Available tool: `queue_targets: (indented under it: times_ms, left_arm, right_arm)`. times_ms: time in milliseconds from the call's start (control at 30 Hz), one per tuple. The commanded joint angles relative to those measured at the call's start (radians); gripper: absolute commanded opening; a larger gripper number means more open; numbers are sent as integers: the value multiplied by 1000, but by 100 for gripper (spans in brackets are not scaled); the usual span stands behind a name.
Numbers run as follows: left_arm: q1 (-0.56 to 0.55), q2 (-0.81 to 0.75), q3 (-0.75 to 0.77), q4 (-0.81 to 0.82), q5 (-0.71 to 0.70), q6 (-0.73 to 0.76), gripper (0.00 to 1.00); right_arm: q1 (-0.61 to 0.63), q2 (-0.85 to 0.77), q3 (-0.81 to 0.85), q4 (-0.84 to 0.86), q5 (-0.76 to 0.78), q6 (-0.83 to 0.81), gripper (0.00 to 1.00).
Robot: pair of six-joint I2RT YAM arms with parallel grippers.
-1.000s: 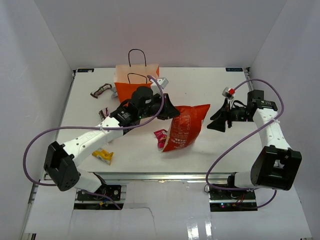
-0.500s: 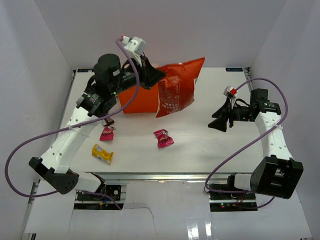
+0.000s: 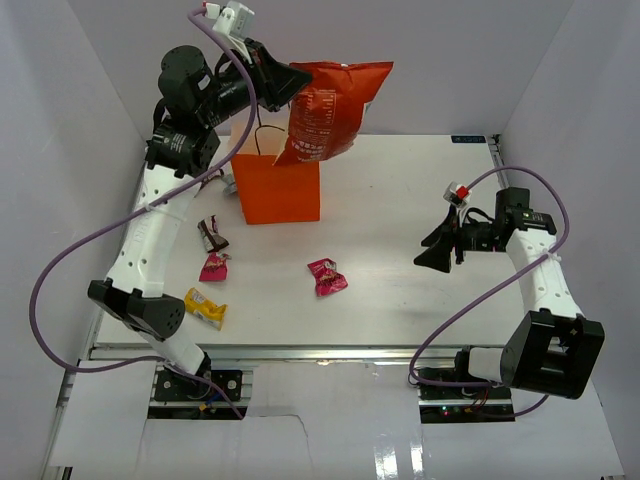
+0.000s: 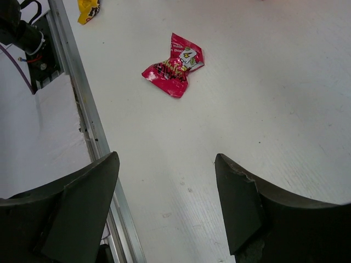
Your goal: Place the snacks into the paper bag
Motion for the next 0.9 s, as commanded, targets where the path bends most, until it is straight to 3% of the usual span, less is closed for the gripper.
queue_targets:
  times_ms: [0, 233, 533, 867]
  left_arm:
    - [35, 4, 45, 170, 122, -123, 0]
    - [53, 39, 48, 297, 197, -277, 0]
    - [115, 65, 94, 319, 191, -303, 0]
    - [171, 154, 187, 472, 221, -464, 0]
  right_arm:
    - [-3, -26, -12, 24, -10, -8, 76]
    - [-3, -30, -39, 44, -5, -4, 77]
    - [-3, -21, -41, 58, -10, 10, 77]
    - [-1, -13, -50, 69, -5, 18, 77]
